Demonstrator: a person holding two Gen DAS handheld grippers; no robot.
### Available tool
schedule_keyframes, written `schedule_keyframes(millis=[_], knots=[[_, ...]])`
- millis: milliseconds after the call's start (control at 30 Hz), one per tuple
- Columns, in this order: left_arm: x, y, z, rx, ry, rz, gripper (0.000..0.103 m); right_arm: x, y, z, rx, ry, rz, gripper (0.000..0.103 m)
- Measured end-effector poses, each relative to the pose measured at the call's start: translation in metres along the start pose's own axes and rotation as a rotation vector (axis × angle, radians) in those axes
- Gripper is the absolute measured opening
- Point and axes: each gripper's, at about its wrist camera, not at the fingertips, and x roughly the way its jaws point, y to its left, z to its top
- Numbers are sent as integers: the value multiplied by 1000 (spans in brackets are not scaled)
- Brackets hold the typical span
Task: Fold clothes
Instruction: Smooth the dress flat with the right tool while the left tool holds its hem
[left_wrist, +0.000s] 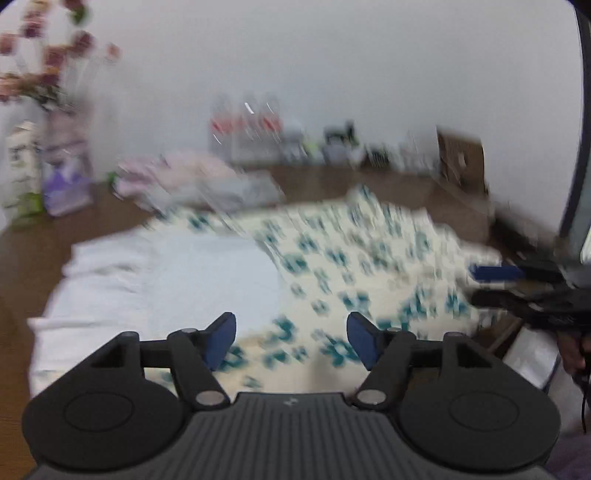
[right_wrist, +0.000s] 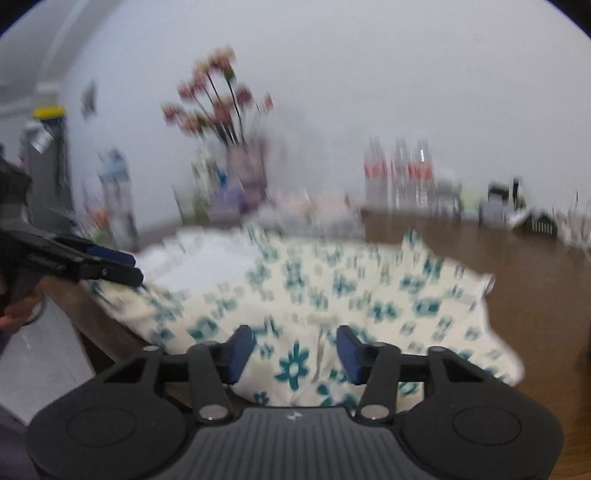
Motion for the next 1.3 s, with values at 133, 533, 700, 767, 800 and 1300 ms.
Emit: schedule_keyframes(millis=[133, 533, 700, 767, 800, 1300], knots=[[15, 7, -18, -10, 60, 44, 56, 0, -6, -6, 21, 58, 0, 3], [18, 2, -5, -31, 32, -2, 61, 29, 1, 25, -30, 76, -48, 20], [19, 6, -21, 13, 48, 5, 61, 26, 9, 12, -79, 109, -47, 12], [15, 11, -18, -14, 57, 1, 61, 22, 4, 19, -47, 132, -24, 14], [14, 12, -15, -33, 62, -2, 61, 19, 2, 24, -36, 130, -5, 14], [91, -124, 34, 137, 78, -326, 28, 210, -109, 138, 119, 337, -88, 11]])
